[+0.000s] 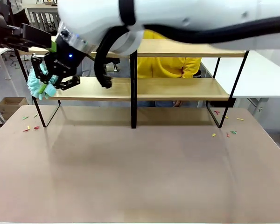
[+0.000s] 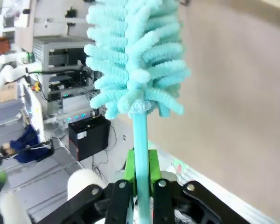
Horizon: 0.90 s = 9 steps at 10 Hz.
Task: Clean the shelves.
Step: Clean another randomly selected level of the Shelf with the Duster.
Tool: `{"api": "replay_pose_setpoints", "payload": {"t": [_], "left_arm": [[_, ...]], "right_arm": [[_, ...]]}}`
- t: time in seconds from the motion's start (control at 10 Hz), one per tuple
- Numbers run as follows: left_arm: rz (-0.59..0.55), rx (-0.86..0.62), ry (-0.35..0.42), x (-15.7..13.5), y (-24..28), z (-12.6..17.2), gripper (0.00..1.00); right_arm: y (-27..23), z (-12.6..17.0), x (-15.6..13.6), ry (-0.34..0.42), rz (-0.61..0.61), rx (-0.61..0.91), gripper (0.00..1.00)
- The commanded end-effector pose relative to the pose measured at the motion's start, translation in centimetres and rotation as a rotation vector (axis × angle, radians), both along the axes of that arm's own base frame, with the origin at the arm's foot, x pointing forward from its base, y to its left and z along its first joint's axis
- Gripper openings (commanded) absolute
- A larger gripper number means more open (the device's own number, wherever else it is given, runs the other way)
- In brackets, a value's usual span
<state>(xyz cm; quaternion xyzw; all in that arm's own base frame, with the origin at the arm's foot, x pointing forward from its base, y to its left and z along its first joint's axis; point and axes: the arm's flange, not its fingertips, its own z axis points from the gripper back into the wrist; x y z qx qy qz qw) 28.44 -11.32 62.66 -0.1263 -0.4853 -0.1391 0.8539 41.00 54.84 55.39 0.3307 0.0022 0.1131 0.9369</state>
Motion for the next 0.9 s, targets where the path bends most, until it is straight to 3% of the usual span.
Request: {"api": "replay_pose_setpoints", "payload": {"t": [0.0,0.2,0.4,0.5,0.6,0.7,0.8], "left_arm": [[-0.002,0.0,0.003,0.1,0.0,-0.1,1.0],[-0.002,0.0,0.003,0.1,0.0,-0.1,1.0],[-0.002,0.0,0.003,0.1,0.0,-0.1,1.0],[-0.002,0.0,0.003,0.1,0.0,-0.1,1.0],[-0.002,0.0,0.003,0.1,0.0,-0.1,1.0],[-0.002,0.0,0.003,0.1,0.0,-0.1,1.0],[-0.002,0.0,0.003,0.1,0.0,-0.1,1.0]], "right_arm": [[-10.0,3.0,-7.0,0.013,0.071,-0.045,0.12],[-17.3,4.9,-13.5,0.019,0.171,-0.193,0.12],[-24.1,6.5,-18.6,-0.057,0.103,-0.147,0.12],[-26.2,6.5,-20.1,-0.081,0.011,-0.128,0.12],[-27.1,6.5,-21.2,-0.153,-0.018,-0.107,0.12],[-23.5,8.5,-17.7,0.006,0.095,-0.131,0.12],[-23.5,8.5,-17.7,0.006,0.095,-0.131,0.12]]}}
